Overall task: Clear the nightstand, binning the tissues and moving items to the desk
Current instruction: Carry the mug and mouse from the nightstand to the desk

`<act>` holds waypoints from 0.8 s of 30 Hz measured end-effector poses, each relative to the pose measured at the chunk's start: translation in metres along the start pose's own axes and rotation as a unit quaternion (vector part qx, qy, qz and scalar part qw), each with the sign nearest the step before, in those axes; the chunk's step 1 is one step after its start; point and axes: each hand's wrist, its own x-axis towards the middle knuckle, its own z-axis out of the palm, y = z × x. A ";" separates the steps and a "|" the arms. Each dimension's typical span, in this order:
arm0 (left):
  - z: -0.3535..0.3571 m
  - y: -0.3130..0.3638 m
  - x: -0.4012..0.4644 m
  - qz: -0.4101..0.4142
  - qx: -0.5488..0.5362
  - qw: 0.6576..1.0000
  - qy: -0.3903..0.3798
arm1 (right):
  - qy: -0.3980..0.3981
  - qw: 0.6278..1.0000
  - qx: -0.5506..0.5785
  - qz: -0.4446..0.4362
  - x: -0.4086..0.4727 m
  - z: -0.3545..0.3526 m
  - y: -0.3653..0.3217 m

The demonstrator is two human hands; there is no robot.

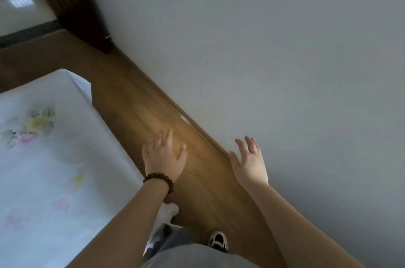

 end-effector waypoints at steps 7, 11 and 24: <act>0.004 -0.024 0.078 -0.117 -0.010 0.992 0.035 | -0.092 0.990 -0.037 -0.100 0.121 0.023 -0.046; 0.001 -0.047 0.128 -0.170 -0.021 0.983 0.062 | -0.097 0.980 -0.048 -0.169 0.187 0.046 -0.090; -0.102 -0.176 0.384 -0.269 -0.041 0.955 0.114 | -0.132 0.942 -0.074 -0.299 0.439 0.134 -0.335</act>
